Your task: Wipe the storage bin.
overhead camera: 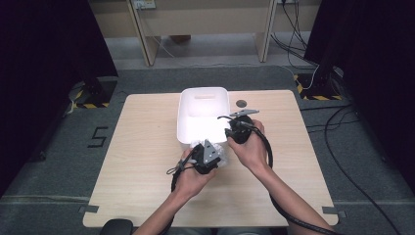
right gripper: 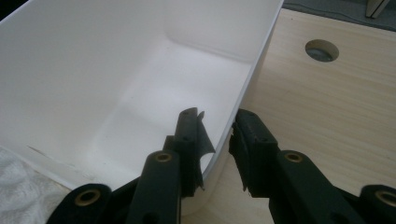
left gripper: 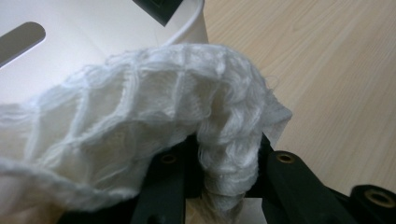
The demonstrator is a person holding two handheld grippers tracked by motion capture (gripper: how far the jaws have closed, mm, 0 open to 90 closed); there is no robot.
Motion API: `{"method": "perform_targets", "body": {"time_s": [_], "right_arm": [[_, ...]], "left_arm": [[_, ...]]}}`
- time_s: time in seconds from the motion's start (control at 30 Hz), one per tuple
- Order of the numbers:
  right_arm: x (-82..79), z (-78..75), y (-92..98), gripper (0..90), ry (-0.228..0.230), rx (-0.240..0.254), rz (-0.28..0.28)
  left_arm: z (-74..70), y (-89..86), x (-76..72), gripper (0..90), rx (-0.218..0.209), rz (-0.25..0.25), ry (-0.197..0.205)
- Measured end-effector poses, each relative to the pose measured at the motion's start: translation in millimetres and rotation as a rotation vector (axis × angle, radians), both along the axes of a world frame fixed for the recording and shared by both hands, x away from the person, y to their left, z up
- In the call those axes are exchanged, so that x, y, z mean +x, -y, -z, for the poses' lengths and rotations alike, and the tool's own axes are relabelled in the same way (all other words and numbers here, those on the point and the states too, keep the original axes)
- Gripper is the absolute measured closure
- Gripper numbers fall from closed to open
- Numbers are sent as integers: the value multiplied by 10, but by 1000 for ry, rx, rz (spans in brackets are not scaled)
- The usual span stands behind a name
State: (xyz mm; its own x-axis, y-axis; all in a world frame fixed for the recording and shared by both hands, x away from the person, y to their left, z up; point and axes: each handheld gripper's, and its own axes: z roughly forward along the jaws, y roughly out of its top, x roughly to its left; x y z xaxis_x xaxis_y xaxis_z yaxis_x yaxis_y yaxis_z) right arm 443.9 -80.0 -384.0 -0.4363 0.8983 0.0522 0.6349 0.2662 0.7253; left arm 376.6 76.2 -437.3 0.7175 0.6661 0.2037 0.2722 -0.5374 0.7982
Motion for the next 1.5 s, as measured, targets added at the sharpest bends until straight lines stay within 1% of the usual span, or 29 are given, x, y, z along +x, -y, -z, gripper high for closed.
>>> {"method": "perform_targets", "body": {"time_s": [0.17, 0.3, 0.4, 0.47, 0.67, 0.9, 1.0, 1.07, 1.17, 1.33, 1.47, 1.5], "right_arm": [[1, 0, 1, 719, 1, -1, -2], [1, 1, 1, 719, 1, 1, -2], [2, 0, 2, 719, 0, 1, -3], [1, 0, 1, 719, -1, 2, -3], [0, 0, 1, 719, -1, 1, -2], [3, 1, 0, 719, 1, 1, -3], [2, 1, 0, 719, 1, 1, -3], [2, 1, 0, 719, 2, 0, -3], [3, 1, -1, 719, -1, 3, -2], [6, 0, 1, 719, -1, 2, -4], [7, 0, 0, 719, -1, 2, -3], [8, 0, 0, 719, -1, 3, -2]], "left_arm": [[55, 25, 7, 749, 12, -3, -2], [128, 42, 23, 749, 33, 4, -21], [207, 57, 34, 748, 37, 0, -31], [236, 65, 38, 749, 48, 0, -37], [322, 93, 58, 749, 55, -4, -47], [433, 112, 88, 749, 87, 5, -70], [492, 119, 104, 749, 88, 8, -84], [519, 124, 109, 749, 84, 10, -86], [506, 123, 105, 749, 74, 11, -84], [433, 135, 98, 749, 47, 19, -78], [325, 161, 81, 748, 29, 28, -64], [298, 170, 77, 749, 21, 28, -53]]}}
